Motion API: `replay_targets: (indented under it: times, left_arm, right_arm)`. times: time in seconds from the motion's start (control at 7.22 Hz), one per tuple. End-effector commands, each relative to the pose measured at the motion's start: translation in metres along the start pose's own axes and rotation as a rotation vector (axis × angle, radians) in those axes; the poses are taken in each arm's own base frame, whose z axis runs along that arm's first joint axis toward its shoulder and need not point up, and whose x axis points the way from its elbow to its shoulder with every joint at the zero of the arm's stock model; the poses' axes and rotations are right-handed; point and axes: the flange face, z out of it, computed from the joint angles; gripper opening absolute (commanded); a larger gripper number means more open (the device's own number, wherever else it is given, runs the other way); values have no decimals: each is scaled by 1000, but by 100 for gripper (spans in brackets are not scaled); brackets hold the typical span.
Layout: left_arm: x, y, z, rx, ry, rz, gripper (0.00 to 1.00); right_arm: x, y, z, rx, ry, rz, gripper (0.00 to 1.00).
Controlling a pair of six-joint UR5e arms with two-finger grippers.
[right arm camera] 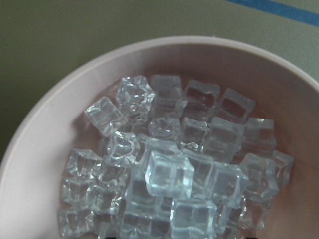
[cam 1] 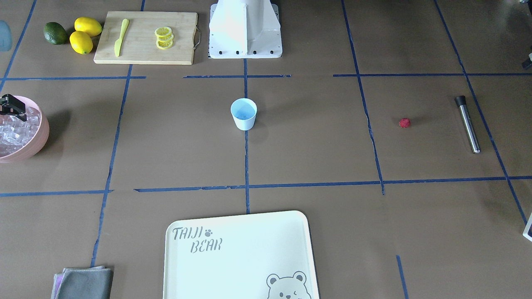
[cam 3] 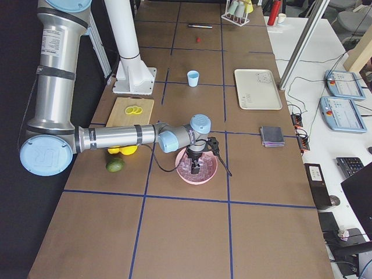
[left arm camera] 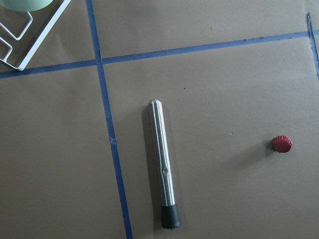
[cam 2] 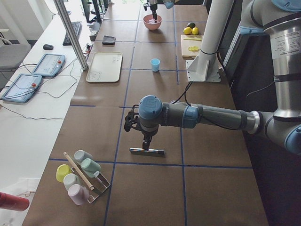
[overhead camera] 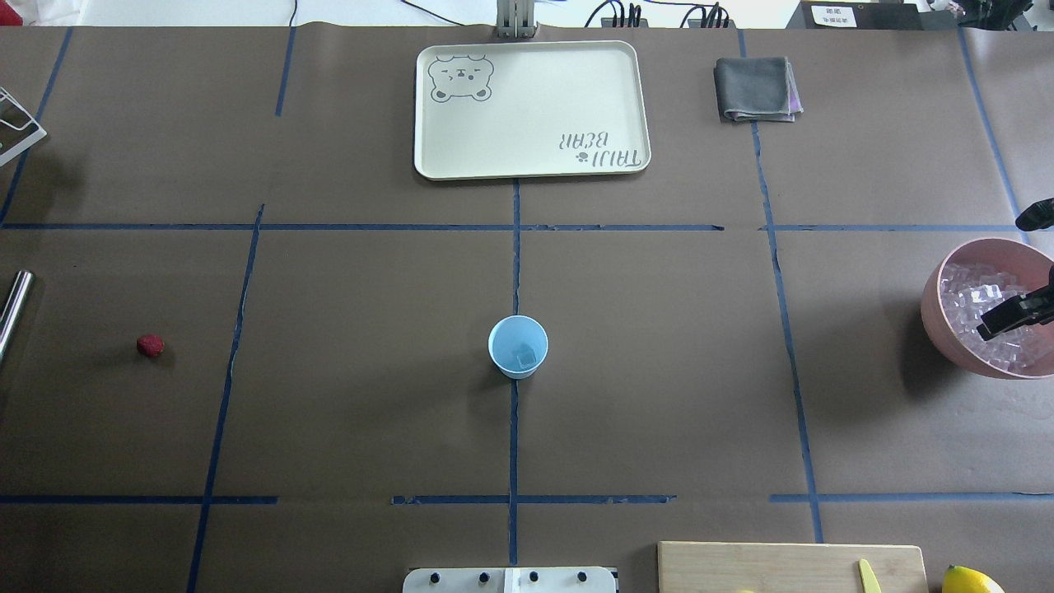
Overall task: Mash ice and strawberries in cup
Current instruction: 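Lower the right gripper into the bowl and grasp another ice cube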
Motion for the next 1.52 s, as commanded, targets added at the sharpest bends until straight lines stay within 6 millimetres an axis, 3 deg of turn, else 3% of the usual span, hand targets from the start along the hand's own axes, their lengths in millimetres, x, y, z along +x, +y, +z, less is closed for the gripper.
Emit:
replay_targets:
  times: [0.0,0.42,0.97,1.25,1.39]
  left_arm:
    - [1,-1,-1,1,0,2,100]
    - [1,0,-1,1,0,2,100]
    - [1,-1,-1,2,0,3,100]
    - [1,0,-1,2,0,3,100]
    - [2,-1,-1,3,0,4,100]
  right_arm:
    - [0,-3,2,0,2,-7,81]
    - [-1,-5,3,0,2,-9,77]
    - [1,-6,3,3,14,-16,61]
    - [2,-6,3,4,15,-24,44]
    - [2,-6,2,6,15,-24,26]
